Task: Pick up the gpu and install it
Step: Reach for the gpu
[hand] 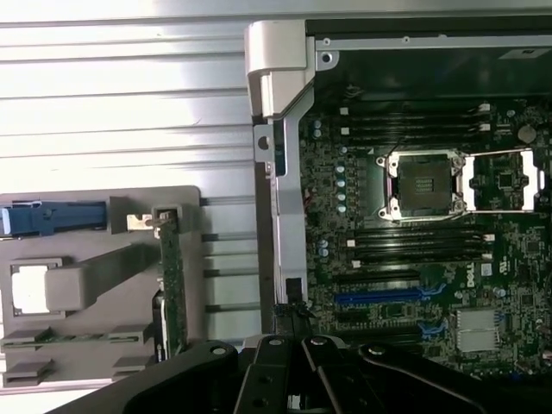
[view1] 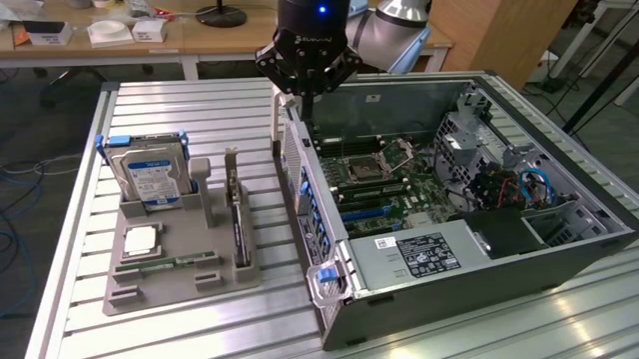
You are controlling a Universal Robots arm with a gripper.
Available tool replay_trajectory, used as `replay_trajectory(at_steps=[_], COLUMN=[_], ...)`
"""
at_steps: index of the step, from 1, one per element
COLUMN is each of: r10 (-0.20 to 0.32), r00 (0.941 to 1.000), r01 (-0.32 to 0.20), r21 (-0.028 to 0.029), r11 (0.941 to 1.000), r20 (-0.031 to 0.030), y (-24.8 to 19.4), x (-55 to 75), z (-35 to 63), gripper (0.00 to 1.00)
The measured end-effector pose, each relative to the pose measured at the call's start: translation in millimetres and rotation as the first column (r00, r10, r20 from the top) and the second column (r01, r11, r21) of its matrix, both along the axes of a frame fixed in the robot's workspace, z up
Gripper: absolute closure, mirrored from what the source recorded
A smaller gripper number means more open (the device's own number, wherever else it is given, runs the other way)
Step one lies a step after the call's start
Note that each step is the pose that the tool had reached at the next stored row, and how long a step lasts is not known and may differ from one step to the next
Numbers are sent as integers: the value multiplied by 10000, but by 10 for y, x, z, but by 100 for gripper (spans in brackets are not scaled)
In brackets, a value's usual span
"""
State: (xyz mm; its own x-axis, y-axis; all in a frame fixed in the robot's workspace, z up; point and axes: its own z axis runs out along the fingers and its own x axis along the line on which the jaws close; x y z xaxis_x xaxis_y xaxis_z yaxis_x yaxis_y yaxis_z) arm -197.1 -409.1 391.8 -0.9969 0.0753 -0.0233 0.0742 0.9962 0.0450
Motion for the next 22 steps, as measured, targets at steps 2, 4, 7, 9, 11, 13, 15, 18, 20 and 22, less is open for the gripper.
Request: replay_trajectory(at_steps=[2,4,7,9,11,13,15,18,20,22], r10=[0,0,0,0,0,0,-1,0,0,0], r00=[10000,10000,10000,10000,10000,10000,10000,10000,10000,10000], r01=[0,0,0,0,0,0,1,0,0,0], r21=[1,1,0,0,1,1,1,1,1,1], r11=[10000,10000,10000,10000,10000,10000,10000,10000,10000,10000], r20=[0,0,0,0,0,0,1,0,0,0], y=[-3,-6,-10,-13,-17,-21,-25,-32,-37,-42], x=[-15,-30,-52,-66,-81,-96,-111,-136,-153,-170], z=[0,-1,0,-1,-1,-1,-2,-2,-2,-2], gripper=[89,89,89,89,89,89,89,89,89,89])
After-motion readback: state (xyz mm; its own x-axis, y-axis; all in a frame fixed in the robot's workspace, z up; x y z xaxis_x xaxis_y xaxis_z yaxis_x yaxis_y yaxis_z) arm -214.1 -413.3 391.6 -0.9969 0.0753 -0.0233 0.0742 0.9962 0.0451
